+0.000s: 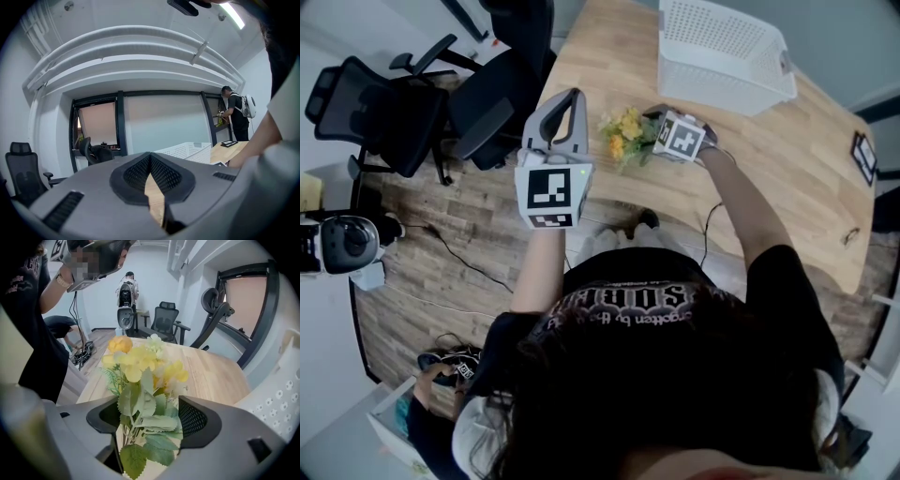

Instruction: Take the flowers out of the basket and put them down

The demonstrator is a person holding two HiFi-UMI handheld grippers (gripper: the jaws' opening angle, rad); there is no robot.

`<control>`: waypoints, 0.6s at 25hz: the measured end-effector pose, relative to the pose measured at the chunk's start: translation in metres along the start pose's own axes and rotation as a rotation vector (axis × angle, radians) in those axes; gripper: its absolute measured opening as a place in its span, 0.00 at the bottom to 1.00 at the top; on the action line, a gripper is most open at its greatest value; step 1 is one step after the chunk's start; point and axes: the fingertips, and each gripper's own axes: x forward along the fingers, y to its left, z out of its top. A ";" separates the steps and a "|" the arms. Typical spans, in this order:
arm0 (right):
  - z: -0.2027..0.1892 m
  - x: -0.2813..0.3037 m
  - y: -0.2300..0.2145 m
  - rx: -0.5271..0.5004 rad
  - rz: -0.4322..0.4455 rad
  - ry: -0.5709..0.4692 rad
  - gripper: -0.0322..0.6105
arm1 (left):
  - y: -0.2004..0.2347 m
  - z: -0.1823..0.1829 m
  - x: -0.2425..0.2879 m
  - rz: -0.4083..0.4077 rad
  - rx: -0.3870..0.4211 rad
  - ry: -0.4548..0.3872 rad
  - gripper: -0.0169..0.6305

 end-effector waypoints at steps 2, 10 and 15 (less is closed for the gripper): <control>-0.002 -0.003 -0.001 -0.025 -0.003 0.013 0.59 | -0.002 0.000 0.001 -0.002 -0.001 0.001 0.03; -0.019 -0.014 0.001 -0.089 -0.002 0.081 0.59 | -0.007 0.000 0.004 -0.007 -0.007 -0.004 0.03; -0.028 -0.013 0.015 -0.033 0.030 0.057 0.59 | -0.012 0.002 0.007 -0.022 -0.007 -0.009 0.03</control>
